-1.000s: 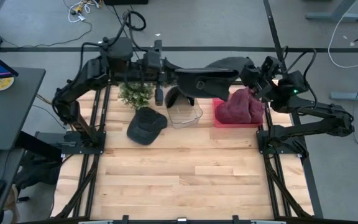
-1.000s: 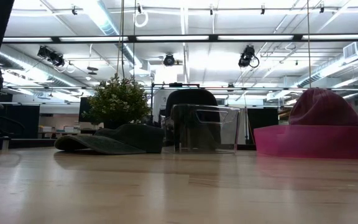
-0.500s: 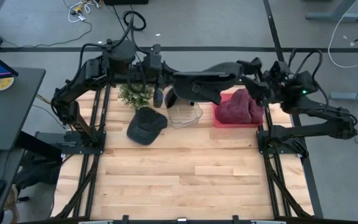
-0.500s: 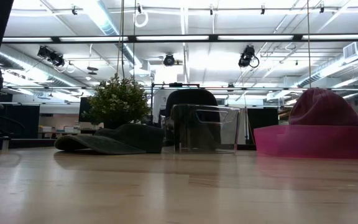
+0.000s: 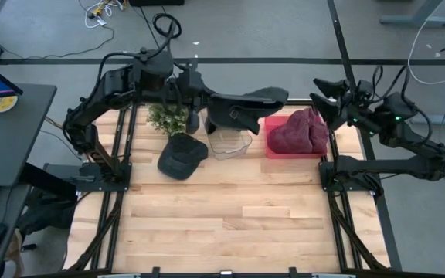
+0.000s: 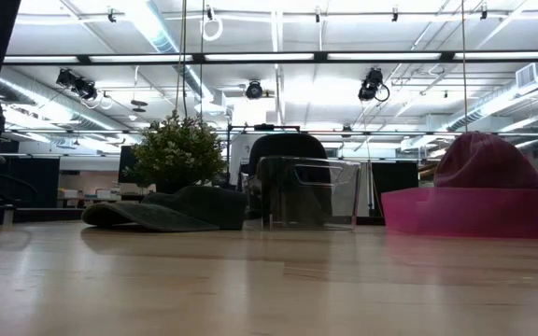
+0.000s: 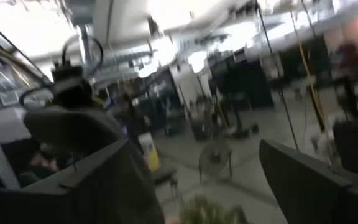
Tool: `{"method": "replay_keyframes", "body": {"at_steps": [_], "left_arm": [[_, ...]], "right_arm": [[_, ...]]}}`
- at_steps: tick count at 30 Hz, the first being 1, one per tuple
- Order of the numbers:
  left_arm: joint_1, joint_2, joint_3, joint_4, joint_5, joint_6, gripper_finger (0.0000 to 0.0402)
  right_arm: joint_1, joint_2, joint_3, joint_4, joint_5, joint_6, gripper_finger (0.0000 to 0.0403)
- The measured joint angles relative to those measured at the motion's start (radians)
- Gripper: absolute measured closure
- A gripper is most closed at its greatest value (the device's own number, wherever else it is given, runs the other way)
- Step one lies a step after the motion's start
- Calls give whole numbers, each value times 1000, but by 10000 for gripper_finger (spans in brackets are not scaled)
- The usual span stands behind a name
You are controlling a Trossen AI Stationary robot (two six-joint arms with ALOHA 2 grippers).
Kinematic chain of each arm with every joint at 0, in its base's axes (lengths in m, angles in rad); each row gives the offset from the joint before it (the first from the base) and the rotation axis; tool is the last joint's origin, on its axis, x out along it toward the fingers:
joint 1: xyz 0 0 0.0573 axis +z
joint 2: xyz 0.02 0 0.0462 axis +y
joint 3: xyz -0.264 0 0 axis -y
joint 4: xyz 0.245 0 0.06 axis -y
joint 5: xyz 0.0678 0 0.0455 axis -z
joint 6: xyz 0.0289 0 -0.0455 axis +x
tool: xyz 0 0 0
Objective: Pick & Place hat
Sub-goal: Put the left black cap into the transparent bin
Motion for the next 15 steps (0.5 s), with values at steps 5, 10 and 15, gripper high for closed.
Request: {"method": "replay_keyframes", "body": {"at_steps": [5,10,15], "left_arm": [[45,13,0,-56,58,151,390],[88,57,0,-156,106,310,390],[105,116,0,-175,181,520,390]], "right_arm": [[0,-16,0,-161,-36,100,73],[0,-12,0,-177,-44,104,103],[0,-6,0,-159,-44,105,138]]}}
